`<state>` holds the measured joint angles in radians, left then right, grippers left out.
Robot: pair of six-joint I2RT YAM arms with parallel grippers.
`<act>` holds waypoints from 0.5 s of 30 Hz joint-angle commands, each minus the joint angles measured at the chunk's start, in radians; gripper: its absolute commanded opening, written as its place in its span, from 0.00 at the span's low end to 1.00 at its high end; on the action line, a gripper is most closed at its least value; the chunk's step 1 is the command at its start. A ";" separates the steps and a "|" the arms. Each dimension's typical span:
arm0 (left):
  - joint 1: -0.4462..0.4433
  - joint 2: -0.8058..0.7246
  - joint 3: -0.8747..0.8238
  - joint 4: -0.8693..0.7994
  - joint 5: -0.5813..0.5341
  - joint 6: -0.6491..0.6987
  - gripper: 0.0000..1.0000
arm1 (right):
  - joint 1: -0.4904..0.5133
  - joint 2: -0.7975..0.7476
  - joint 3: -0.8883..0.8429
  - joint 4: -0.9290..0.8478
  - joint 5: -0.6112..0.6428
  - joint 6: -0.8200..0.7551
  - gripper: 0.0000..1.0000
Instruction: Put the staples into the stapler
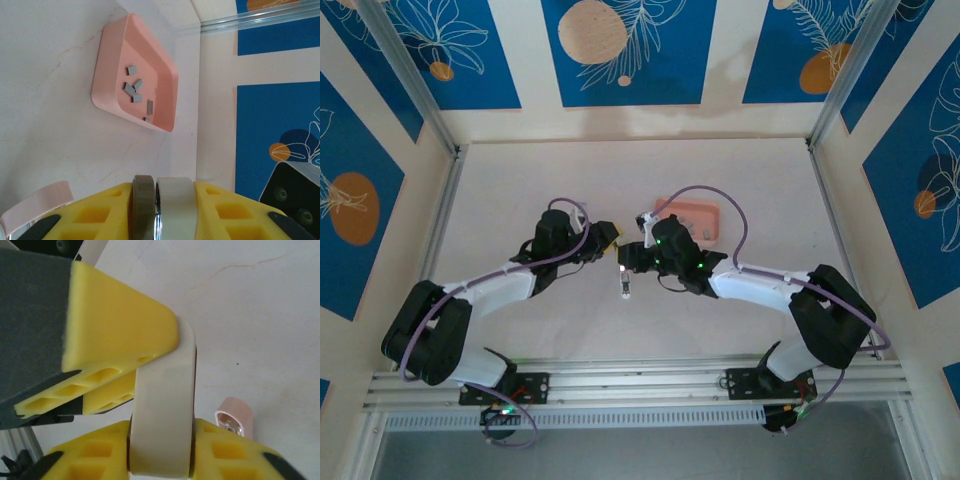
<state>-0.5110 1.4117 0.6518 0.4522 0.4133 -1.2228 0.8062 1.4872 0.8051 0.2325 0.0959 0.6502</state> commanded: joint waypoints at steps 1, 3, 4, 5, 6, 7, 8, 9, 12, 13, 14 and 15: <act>-0.015 -0.007 -0.014 0.026 0.032 0.011 0.38 | -0.007 0.002 0.016 0.028 0.005 -0.031 0.18; -0.015 -0.023 -0.009 -0.002 0.014 0.054 0.48 | -0.013 -0.013 0.001 0.028 0.020 -0.029 0.17; -0.015 -0.038 -0.003 -0.036 -0.001 0.085 0.54 | -0.020 -0.025 -0.013 0.036 0.022 -0.024 0.17; -0.016 -0.054 0.006 -0.072 -0.020 0.120 0.59 | -0.028 -0.035 -0.029 0.048 0.018 -0.024 0.16; -0.016 -0.073 0.019 -0.117 -0.044 0.164 0.63 | -0.037 -0.050 -0.046 0.060 0.014 -0.029 0.15; -0.015 -0.094 0.029 -0.163 -0.072 0.213 0.67 | -0.047 -0.064 -0.065 0.068 0.010 -0.034 0.14; -0.015 -0.115 0.033 -0.196 -0.098 0.254 0.70 | -0.058 -0.078 -0.083 0.078 0.000 -0.041 0.13; -0.017 -0.139 0.033 -0.226 -0.128 0.290 0.72 | -0.074 -0.094 -0.102 0.092 -0.020 -0.056 0.13; -0.016 -0.208 -0.007 -0.221 -0.197 0.414 0.73 | -0.123 -0.136 -0.150 0.121 -0.080 -0.108 0.12; -0.015 -0.230 -0.026 -0.207 -0.218 0.464 0.73 | -0.144 -0.148 -0.162 0.129 -0.103 -0.125 0.12; -0.015 -0.249 -0.042 -0.194 -0.231 0.506 0.73 | -0.164 -0.158 -0.171 0.136 -0.126 -0.137 0.12; -0.015 -0.266 -0.058 -0.176 -0.238 0.567 0.73 | -0.188 -0.167 -0.178 0.144 -0.159 -0.152 0.12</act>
<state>-0.5205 1.1900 0.6312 0.2733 0.2523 -0.8528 0.6579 1.3640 0.6449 0.3031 0.0254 0.5686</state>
